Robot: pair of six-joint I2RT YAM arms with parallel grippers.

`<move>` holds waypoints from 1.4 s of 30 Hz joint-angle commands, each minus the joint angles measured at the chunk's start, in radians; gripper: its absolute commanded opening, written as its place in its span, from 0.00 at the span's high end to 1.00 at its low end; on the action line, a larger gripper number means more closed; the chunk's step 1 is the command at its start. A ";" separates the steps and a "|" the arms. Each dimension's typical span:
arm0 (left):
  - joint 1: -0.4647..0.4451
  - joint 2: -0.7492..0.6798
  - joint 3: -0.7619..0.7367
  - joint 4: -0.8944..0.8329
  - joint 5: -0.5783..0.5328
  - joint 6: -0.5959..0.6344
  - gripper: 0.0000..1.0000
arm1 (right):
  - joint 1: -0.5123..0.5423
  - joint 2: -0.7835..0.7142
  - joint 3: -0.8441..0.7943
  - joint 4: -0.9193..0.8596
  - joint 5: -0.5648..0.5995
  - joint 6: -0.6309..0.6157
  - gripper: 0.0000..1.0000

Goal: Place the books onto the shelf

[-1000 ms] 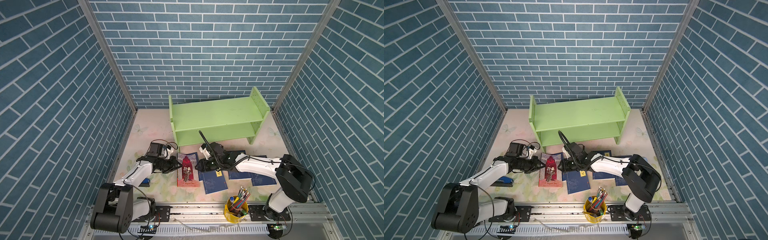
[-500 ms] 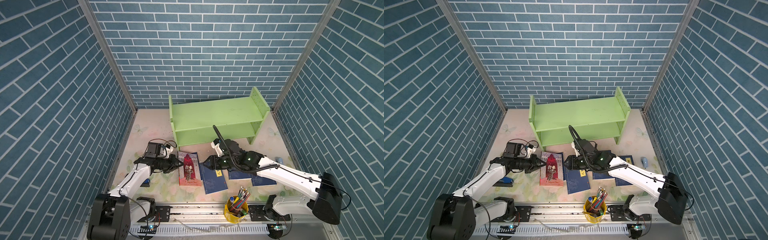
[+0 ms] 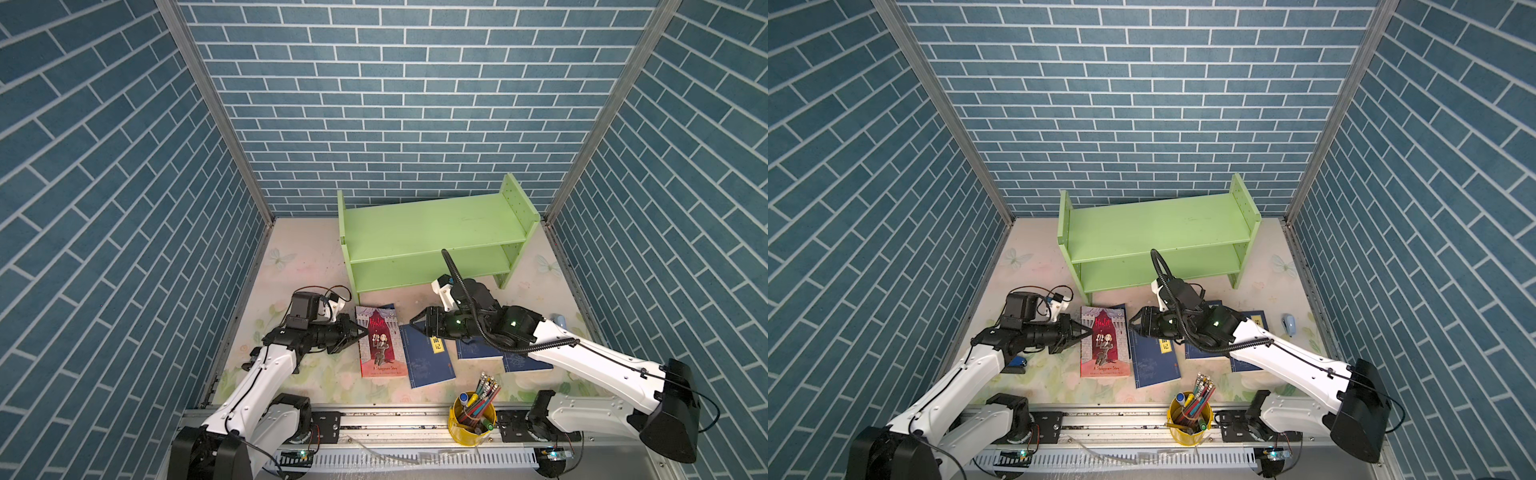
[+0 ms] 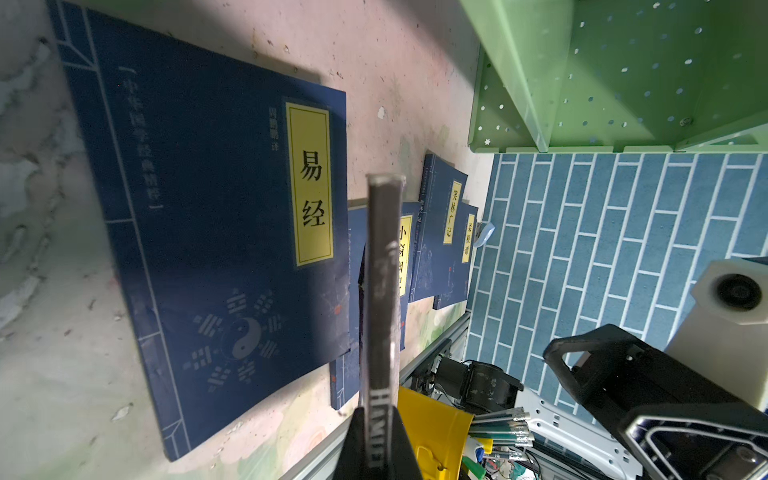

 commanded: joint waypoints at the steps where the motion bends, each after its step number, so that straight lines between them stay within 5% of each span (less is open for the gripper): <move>1: -0.020 -0.040 -0.005 0.056 0.024 -0.050 1.00 | 0.003 -0.066 0.007 -0.009 0.019 0.067 0.41; 14: -0.054 -0.151 0.028 0.138 0.059 -0.067 1.00 | 0.009 -0.108 -0.028 0.054 -0.001 0.202 0.39; 25: -0.108 -0.047 0.165 0.277 -0.035 -0.098 1.00 | 0.084 -0.134 -0.005 0.015 0.133 0.330 0.39; 42: -0.128 0.010 0.193 0.395 -0.121 -0.224 1.00 | 0.330 -0.098 -0.114 0.246 0.410 0.511 0.35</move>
